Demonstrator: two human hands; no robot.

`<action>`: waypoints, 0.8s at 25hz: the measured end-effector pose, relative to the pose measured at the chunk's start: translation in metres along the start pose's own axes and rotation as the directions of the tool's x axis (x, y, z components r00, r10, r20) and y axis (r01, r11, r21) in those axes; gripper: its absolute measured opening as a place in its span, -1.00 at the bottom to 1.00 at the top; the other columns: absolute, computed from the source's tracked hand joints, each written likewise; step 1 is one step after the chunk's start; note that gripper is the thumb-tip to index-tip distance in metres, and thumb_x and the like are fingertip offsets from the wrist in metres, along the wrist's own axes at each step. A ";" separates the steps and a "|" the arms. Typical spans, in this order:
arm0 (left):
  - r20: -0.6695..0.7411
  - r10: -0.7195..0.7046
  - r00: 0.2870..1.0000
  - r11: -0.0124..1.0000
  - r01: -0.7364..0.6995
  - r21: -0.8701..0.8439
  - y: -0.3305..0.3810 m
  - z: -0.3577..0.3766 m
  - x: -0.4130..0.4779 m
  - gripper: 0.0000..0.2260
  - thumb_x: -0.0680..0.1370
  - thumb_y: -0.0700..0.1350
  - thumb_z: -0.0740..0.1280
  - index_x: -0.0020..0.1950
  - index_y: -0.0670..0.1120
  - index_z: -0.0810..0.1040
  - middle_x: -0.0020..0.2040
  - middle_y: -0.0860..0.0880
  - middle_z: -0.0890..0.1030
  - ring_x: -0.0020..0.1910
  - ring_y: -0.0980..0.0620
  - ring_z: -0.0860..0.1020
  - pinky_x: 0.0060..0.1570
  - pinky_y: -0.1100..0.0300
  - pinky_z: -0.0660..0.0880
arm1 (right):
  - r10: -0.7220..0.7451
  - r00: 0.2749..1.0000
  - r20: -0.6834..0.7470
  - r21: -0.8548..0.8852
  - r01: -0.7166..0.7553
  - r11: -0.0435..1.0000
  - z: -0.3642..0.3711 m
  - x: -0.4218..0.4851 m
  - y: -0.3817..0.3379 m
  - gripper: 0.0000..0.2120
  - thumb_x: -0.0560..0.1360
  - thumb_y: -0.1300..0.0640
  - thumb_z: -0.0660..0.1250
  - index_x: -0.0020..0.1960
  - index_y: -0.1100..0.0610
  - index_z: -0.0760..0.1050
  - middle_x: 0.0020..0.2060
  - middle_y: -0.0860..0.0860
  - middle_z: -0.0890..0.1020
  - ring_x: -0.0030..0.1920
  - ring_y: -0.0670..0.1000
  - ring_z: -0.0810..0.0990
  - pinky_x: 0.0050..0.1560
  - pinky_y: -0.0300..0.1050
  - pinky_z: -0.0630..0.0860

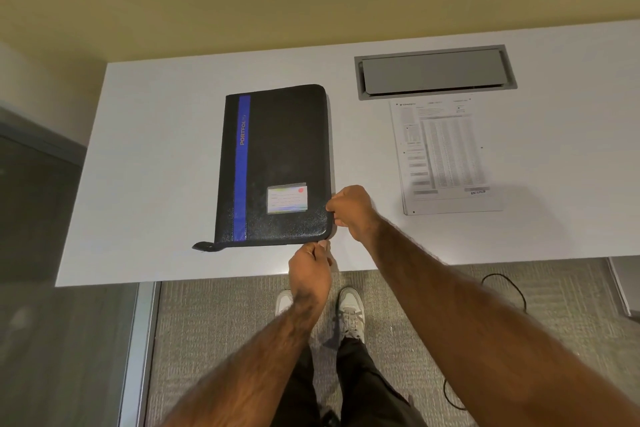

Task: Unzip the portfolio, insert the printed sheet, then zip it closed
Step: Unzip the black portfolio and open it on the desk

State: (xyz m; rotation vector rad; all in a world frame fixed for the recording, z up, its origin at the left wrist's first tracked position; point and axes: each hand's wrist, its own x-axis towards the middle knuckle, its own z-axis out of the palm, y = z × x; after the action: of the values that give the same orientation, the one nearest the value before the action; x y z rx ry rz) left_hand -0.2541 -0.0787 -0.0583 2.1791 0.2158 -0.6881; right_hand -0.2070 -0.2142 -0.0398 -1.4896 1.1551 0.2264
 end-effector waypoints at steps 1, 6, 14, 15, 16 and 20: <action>-0.001 0.021 1.000 0.999 -0.021 0.040 -0.003 -0.004 0.000 -0.65 0.66 0.02 0.24 -0.31 0.01 0.56 -0.45 0.10 0.60 -0.48 0.13 0.54 -0.42 0.23 0.42 | 0.002 1.000 -0.031 -0.006 -0.002 1.000 0.003 0.001 0.000 -0.91 0.46 0.32 0.43 -0.04 0.31 0.62 -0.10 0.20 0.66 -0.03 0.17 0.67 0.03 0.09 0.67; -0.059 0.084 0.995 0.983 -0.073 0.167 -0.028 -0.038 0.012 -0.62 0.66 0.08 0.22 -0.27 -0.08 0.56 -0.39 -0.01 0.59 -0.42 0.01 0.50 -0.41 0.17 0.38 | 0.056 0.997 -0.047 0.032 -0.055 0.998 0.007 0.004 -0.003 -0.89 0.43 0.30 0.44 -0.04 0.27 0.61 -0.11 0.17 0.67 -0.07 0.17 0.69 0.02 0.14 0.67; -0.177 0.189 0.966 0.892 -0.093 0.442 -0.065 -0.132 0.050 -0.69 0.67 0.14 0.15 -0.06 0.04 0.60 -0.20 0.08 0.63 -0.28 0.09 0.55 -0.36 0.27 0.35 | 0.052 0.998 -0.031 -0.028 -0.053 0.998 0.005 -0.001 -0.016 -0.89 0.51 0.26 0.41 -0.02 0.31 0.56 -0.07 0.21 0.62 -0.10 0.16 0.65 0.01 0.05 0.68; -0.198 0.191 0.961 0.883 -0.081 0.462 -0.069 -0.142 0.053 -0.68 0.67 0.14 0.14 -0.07 0.04 0.59 -0.21 0.09 0.62 -0.30 0.11 0.53 -0.40 0.30 0.28 | 0.052 0.998 -0.025 -0.060 -0.053 0.997 0.005 -0.003 -0.019 -0.90 0.53 0.26 0.39 -0.03 0.31 0.54 -0.09 0.21 0.60 -0.14 0.13 0.63 -0.05 -0.01 0.66; -0.215 0.194 0.957 0.872 -0.068 0.484 -0.073 -0.152 0.056 -0.68 0.68 0.15 0.13 -0.07 0.04 0.58 -0.23 0.10 0.60 -0.32 0.12 0.51 -0.42 0.31 0.23 | 0.050 0.998 -0.024 -0.076 -0.052 0.996 0.004 -0.007 -0.022 -0.90 0.54 0.26 0.37 -0.05 0.31 0.53 -0.10 0.20 0.58 -0.16 0.11 0.60 -0.09 -0.03 0.64; -0.184 0.243 0.952 0.789 -0.084 0.608 -0.086 -0.180 0.066 -0.72 0.68 0.13 0.11 -0.16 0.07 0.44 -0.28 0.11 0.51 -0.36 0.10 0.43 -0.41 0.21 0.22 | 0.055 0.998 -0.011 0.021 -0.055 0.998 0.002 -0.021 -0.034 -0.93 0.53 0.35 0.35 -0.09 0.31 0.47 -0.12 0.19 0.57 -0.15 0.14 0.60 -0.26 -0.11 0.64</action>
State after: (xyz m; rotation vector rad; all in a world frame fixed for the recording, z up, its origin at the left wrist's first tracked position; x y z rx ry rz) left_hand -0.1586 0.1084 -0.0588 2.8577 -0.0820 -0.3985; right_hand -0.1910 -0.2071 -0.0032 -1.4432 1.2052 0.2433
